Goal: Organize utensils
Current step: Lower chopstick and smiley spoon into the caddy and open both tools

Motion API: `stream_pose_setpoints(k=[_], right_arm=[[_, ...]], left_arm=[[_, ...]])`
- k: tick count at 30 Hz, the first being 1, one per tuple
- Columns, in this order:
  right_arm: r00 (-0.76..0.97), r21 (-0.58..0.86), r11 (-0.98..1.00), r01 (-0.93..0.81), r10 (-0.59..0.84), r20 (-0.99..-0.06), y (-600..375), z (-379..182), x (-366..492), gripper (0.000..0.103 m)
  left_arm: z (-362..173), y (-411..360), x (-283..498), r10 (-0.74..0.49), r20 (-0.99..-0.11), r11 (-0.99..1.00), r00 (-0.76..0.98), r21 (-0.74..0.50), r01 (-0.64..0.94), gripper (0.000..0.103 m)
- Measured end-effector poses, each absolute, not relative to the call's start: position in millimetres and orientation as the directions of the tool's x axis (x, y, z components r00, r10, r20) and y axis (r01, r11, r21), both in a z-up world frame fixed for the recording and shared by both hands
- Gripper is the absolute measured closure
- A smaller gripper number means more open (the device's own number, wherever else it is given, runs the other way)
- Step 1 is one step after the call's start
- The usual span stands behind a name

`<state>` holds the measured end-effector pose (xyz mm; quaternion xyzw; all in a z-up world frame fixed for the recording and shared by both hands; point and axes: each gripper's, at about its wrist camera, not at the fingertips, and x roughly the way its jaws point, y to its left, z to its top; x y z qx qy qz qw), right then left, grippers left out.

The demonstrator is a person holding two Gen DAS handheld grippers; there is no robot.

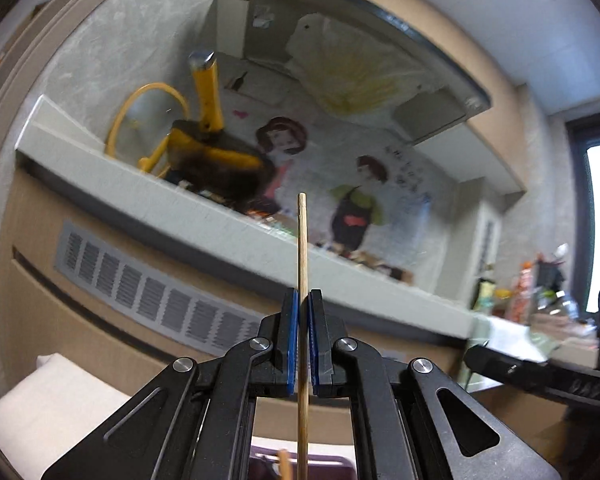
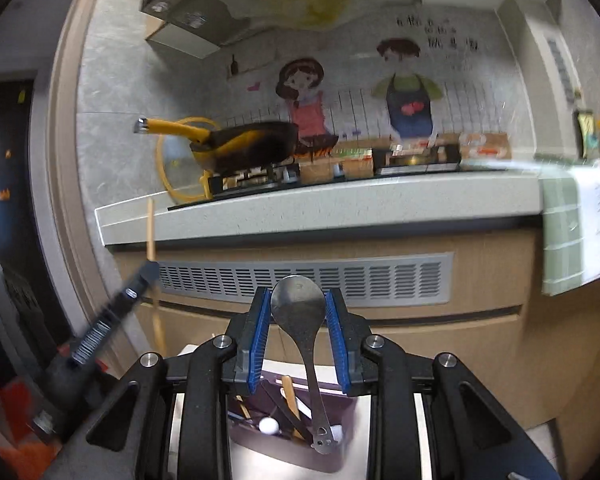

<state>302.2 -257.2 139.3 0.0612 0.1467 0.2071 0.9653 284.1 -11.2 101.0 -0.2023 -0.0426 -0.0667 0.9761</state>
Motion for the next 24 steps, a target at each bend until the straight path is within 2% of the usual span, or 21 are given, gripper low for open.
stream_pose_setpoints(k=[8, 14, 18, 24], right_arm=[[0.842, 0.227, 0.891, -0.394, 0.449, -0.301, -244.8, 100.7, 345.1, 0.078], [0.825, 0.234, 0.885, -0.403, 0.462, -0.327, -240.9, 86.5, 353.6, 0.078], [0.812, 0.224, 0.883, -0.413, 0.468, -0.347, -241.4, 81.7, 348.9, 0.078], [0.797, 0.209, 0.881, -0.424, 0.472, -0.376, -237.7, 73.3, 340.8, 0.078]], left_arm=[[61.5, -35.2, 309.5, 0.1, 0.103, 0.934, 0.99, -0.352, -0.058, 0.098], [38.1, -45.4, 335.7, 0.034, -0.005, 0.944, 0.999, -0.327, -0.033, 0.098], [21.0, -36.1, 339.1, -0.043, -0.092, 0.933, 0.995, -0.36, 0.007, 0.098], [10.8, -24.1, 322.1, -0.109, -0.141, 0.929, 0.984, -0.366, 0.05, 0.098]])
